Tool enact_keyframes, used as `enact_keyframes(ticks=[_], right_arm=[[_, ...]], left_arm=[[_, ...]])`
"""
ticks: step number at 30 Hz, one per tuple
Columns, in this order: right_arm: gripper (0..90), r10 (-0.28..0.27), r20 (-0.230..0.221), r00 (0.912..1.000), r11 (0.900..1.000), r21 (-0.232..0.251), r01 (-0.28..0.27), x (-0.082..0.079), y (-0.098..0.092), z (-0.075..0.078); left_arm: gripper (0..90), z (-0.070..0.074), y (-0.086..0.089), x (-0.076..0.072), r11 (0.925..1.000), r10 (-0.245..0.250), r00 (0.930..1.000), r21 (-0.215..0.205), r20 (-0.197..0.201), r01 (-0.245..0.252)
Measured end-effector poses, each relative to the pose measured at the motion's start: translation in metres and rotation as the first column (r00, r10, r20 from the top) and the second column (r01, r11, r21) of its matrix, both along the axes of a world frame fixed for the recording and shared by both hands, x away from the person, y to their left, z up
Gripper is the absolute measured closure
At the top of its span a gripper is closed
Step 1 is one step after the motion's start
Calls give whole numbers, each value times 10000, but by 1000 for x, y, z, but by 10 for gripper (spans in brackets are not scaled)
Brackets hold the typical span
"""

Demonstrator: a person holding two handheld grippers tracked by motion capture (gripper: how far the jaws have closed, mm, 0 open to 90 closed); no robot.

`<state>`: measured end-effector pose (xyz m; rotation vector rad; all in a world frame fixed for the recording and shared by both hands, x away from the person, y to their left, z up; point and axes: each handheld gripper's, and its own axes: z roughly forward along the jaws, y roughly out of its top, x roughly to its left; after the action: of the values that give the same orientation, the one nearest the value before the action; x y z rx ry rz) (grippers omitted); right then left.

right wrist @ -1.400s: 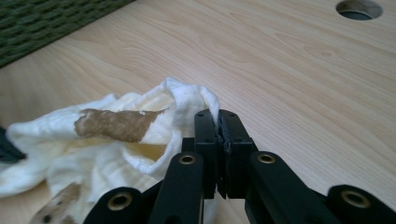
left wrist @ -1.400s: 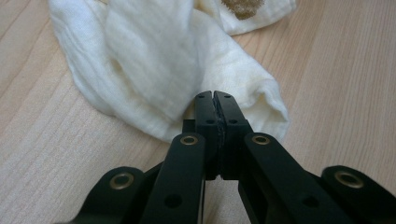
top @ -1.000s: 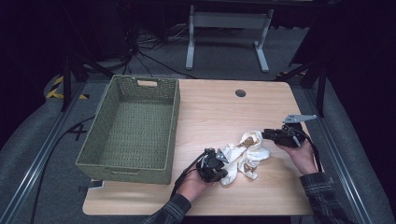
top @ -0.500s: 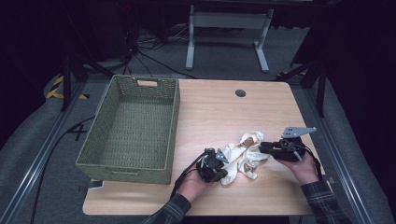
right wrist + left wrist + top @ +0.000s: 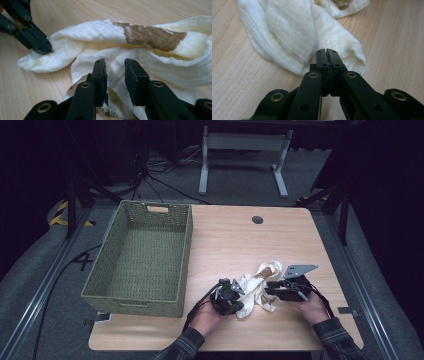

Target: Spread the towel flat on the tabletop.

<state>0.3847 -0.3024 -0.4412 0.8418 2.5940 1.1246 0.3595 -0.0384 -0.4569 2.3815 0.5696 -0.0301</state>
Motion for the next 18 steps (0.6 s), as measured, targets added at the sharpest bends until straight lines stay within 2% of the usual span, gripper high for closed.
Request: enact_keyframes(ticks=[3, 6, 8, 9, 12, 18], right_arm=[[714, 9, -39, 10000, 9999, -134, -9, 2, 1, -3], [719, 63, -146, 9999, 9977, -669, -72, 3, 7, -11], [738, 47, -80, 10000, 9975, -707, -53, 3, 8, -13], [788, -92, -107, 9999, 9974, -710, 85, 3, 7, -12], [832, -132, -195, 9997, 9976, -685, 118, 4, 6, -12], [847, -140, -140, 9998, 9983, -570, 132, 3, 3, -7]], left_arm=[[895, 0, 0, 0, 10000, -5, 10000, 12, 9, 5], [895, 0, 0, 0, 10000, 16, 10000, 5, -23, -16], [895, 0, 0, 0, 10000, -16, 10000, 3, -25, 16], [895, 0, 0, 0, 10000, 4, 10000, -17, -19, -4], [895, 0, 0, 0, 10000, 27, 10000, 1, 19, -27], [895, 0, 0, 0, 10000, 1, 10000, -12, -27, -1]])
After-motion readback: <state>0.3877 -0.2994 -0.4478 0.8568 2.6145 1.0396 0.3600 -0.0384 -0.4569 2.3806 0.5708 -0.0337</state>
